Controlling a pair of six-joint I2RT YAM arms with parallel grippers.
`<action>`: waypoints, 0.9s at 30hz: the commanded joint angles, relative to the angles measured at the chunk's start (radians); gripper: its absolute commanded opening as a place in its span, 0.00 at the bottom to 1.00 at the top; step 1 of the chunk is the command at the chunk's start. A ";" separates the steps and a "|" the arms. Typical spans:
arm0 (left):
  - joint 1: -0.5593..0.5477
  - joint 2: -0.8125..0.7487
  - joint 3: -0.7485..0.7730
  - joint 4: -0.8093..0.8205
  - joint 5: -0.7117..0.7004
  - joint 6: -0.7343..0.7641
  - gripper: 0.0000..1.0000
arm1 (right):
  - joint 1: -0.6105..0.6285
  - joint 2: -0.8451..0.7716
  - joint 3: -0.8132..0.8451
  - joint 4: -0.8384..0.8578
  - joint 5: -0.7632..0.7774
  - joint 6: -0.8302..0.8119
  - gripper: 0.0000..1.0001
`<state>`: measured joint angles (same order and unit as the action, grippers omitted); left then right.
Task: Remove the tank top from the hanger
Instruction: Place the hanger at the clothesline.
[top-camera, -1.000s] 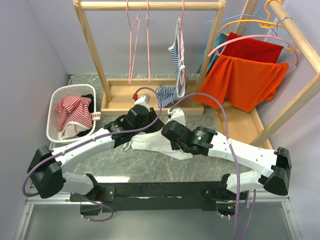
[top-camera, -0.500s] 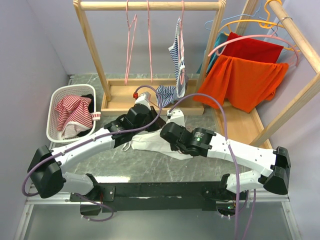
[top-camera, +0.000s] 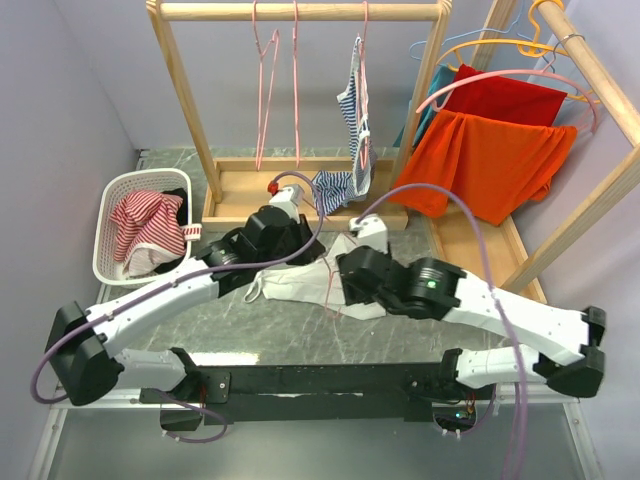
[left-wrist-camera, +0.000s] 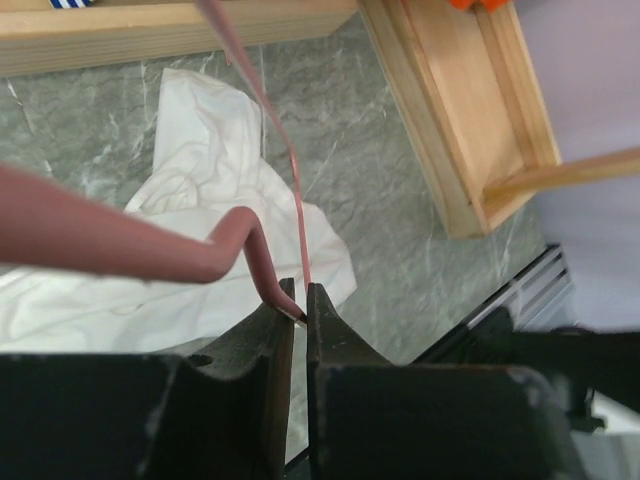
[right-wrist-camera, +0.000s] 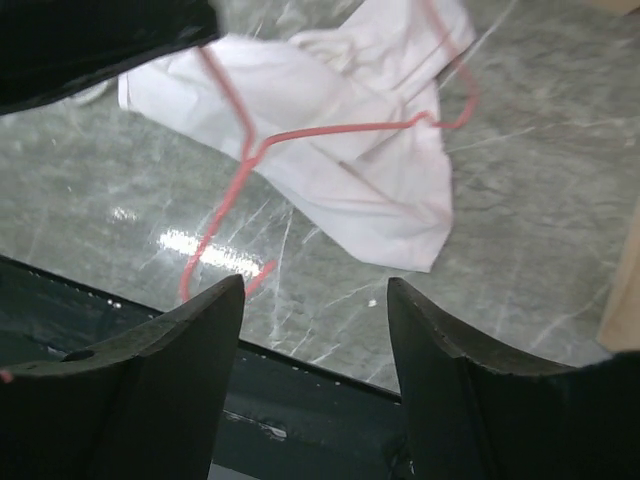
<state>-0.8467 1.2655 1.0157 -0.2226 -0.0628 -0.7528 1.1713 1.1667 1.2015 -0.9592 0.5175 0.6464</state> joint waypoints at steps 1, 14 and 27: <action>0.000 -0.075 0.066 -0.070 0.072 0.170 0.01 | 0.002 -0.111 0.070 -0.116 0.147 0.033 0.70; 0.000 -0.178 0.087 -0.239 0.066 0.282 0.01 | -0.019 -0.193 0.058 -0.138 0.254 0.004 0.77; 0.000 -0.221 0.196 -0.336 0.227 0.492 0.01 | -0.022 -0.217 0.081 -0.064 0.243 -0.097 0.79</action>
<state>-0.8467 1.0283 1.0912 -0.5117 0.0734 -0.3985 1.1549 0.9840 1.2419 -1.0843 0.7242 0.6182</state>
